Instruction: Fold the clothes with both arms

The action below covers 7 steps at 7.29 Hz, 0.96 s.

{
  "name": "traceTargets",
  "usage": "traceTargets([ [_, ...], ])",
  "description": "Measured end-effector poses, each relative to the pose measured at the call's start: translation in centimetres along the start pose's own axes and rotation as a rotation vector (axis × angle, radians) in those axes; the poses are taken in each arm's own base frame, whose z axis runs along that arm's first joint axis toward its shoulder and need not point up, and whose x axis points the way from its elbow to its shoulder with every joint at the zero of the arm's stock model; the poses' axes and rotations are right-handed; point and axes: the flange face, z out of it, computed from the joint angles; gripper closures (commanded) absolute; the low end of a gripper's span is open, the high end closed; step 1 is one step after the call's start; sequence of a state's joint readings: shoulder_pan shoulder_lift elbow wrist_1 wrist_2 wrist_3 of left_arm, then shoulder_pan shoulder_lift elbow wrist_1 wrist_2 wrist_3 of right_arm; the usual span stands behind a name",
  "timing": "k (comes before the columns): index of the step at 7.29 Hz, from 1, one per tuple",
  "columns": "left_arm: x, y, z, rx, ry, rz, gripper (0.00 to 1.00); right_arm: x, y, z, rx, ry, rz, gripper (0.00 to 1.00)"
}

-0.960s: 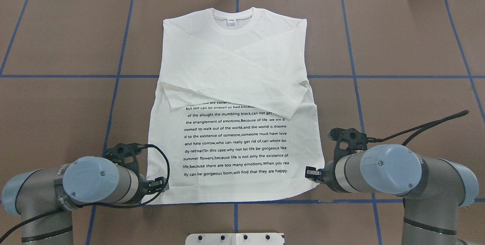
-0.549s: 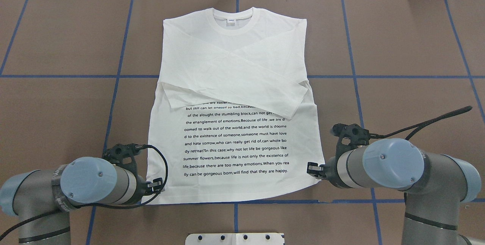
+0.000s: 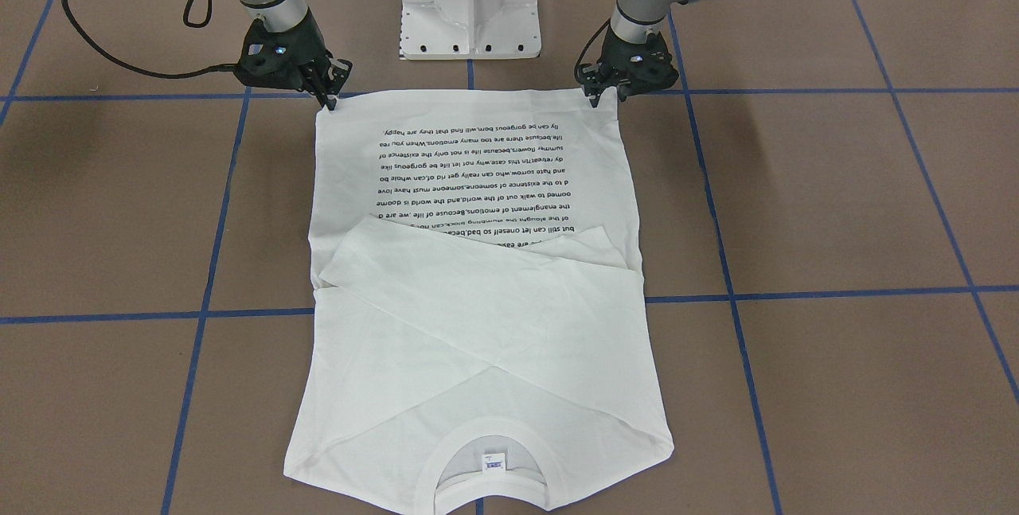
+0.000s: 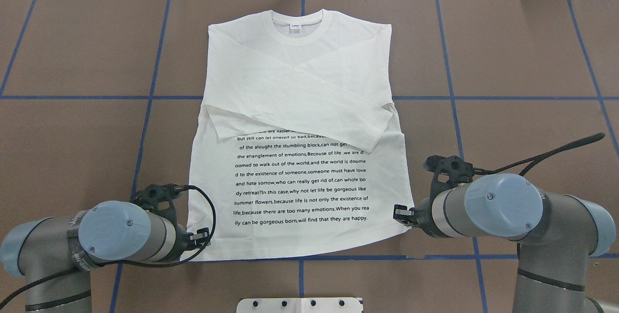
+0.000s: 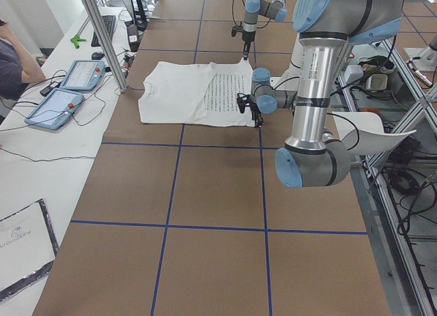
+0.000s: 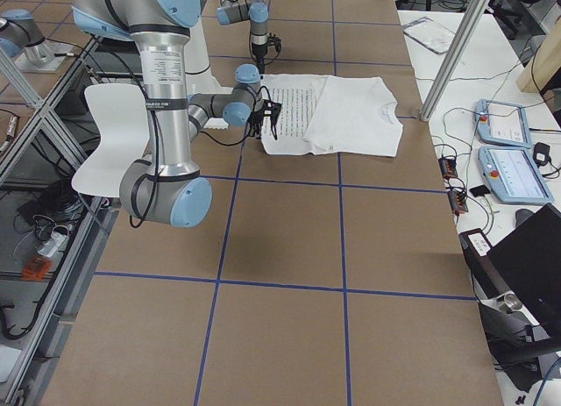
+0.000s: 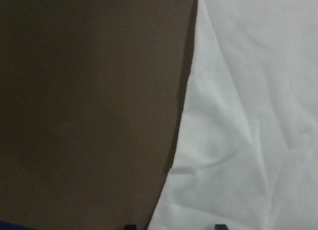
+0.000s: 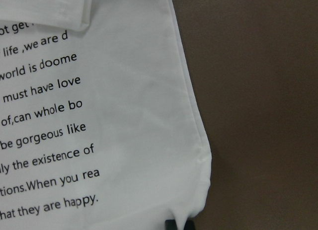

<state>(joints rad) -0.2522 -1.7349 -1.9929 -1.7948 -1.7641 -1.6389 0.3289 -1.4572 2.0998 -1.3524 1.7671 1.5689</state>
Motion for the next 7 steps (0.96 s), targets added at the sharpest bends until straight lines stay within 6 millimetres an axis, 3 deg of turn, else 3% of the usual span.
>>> traceTargets([
  [2, -0.17, 0.0, 0.09, 0.0, -0.003, -0.004, 0.43, 0.03, -0.05, 0.04, 0.0, 0.001, 0.001, 1.0],
  [4, -0.21, 0.0, 0.12, 0.0, -0.005, -0.006, 0.69, 0.06, -0.17, 0.01, 0.002, 0.001, 0.001, 1.0],
  [7, 0.05, 0.05, -0.01, -0.002, 0.0, -0.005, 0.8, 0.13, -0.48, -0.06, 0.005, 0.002, 0.003, 1.0],
])
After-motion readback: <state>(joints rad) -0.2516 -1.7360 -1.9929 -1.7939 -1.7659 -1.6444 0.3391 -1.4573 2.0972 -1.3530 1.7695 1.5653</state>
